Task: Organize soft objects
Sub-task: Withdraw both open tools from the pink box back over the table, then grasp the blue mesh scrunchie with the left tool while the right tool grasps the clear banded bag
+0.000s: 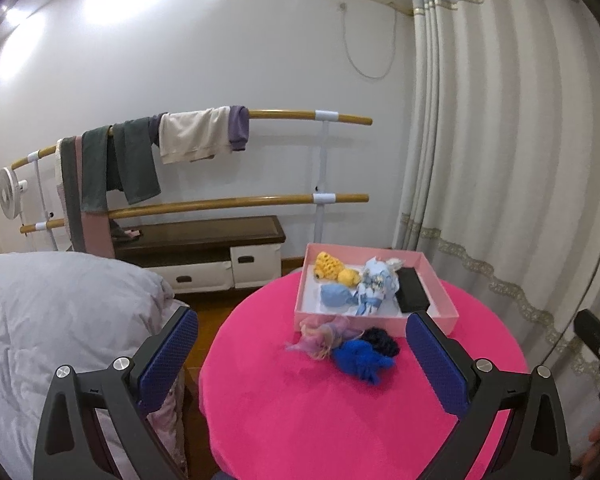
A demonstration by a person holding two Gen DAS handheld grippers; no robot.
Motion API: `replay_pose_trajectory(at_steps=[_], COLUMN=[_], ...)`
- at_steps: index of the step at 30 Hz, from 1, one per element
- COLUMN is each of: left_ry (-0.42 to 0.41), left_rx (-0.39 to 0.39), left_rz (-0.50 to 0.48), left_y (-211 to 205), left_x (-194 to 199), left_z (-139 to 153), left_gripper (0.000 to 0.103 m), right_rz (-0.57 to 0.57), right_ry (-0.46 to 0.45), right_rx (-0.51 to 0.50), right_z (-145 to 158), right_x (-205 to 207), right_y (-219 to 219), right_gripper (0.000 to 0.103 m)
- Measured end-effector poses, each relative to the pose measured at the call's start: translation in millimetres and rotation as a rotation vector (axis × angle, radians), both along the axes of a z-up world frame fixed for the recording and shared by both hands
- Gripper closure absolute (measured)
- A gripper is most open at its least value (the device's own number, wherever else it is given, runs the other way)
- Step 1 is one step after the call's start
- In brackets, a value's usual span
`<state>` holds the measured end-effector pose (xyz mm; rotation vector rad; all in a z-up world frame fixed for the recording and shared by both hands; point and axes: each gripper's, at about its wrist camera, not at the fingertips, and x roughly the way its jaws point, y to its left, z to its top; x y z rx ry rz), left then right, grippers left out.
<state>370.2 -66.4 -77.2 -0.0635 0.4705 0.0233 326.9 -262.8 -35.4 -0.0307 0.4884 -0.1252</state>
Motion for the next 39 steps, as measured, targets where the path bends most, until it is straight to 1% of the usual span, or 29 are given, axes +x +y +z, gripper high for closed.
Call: replay_pose_trajectory(at_steps=[7,15,20,23,30,39], left_ry=[0.008,0.024,0.037,0.058,0.134,0.270], left_rx=[0.008,0.009,0.015,0.014,0.018,-0.004], left_rz=[-0.015,-0.049,-0.053,-0.056,-0.079,-0.110], left_y=[-5,-16,-19,-21,-26,-38], left_x=[-10,-12,-12,-8,20,84], left_z=[4,3,-2,-6,-23,-61], left_gripper=[0.000,0.000,0.000,0.000,0.000,0.000], right_rz=[-0.004,0.010,0.010,0.001,-0.027,-0.043], right_ry=[0.008,0.011,0.023,0.039,0.105,0.276], right_rx=[-0.012,-0.018,-0.008,0.008,0.036,0.079], right_z=[-8,-9,-14,-19,-45,-106], right_x=[-4,-7,-4,-1,18,64], right_y=[0,3,1,-5,-23,-51], right_gripper=[0.000,0.000,0.000,0.000,0.000,0.000])
